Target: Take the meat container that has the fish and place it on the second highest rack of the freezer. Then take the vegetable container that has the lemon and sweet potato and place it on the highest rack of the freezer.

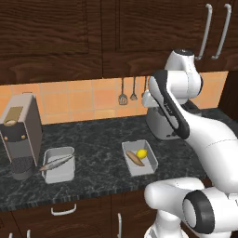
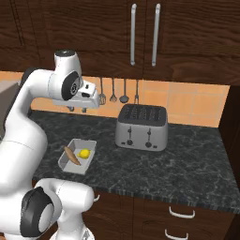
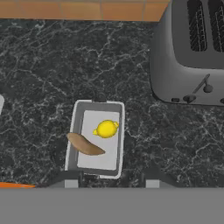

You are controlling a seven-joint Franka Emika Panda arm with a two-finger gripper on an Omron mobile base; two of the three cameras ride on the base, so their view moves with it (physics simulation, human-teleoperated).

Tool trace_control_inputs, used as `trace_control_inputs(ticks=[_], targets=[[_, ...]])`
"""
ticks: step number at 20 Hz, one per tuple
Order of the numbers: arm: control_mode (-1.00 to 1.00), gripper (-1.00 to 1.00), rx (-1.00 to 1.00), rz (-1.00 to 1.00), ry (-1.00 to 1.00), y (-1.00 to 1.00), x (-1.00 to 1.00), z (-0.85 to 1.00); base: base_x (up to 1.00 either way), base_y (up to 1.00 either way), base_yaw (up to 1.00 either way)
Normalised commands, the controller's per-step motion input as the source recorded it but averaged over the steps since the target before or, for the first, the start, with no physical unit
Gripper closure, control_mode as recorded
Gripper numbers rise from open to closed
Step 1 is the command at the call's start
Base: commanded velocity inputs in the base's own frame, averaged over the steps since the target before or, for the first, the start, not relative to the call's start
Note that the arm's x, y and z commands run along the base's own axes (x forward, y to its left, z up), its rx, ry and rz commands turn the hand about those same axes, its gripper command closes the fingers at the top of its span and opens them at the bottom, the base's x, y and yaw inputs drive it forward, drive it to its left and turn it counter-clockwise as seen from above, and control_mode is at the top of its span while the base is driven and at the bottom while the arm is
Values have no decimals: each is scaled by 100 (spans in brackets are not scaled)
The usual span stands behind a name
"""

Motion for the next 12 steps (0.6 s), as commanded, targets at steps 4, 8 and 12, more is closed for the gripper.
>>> trace_control_inputs(ticks=[4, 8, 12], targets=[[-100, -100, 2, 0, 0, 0, 0, 0, 0, 0, 0], [-100, -100, 37, -4, 1, 17, 0, -49, 0, 0, 0], [-100, -100, 26, -23, 5, 15, -30, -94, 0, 0, 0]])
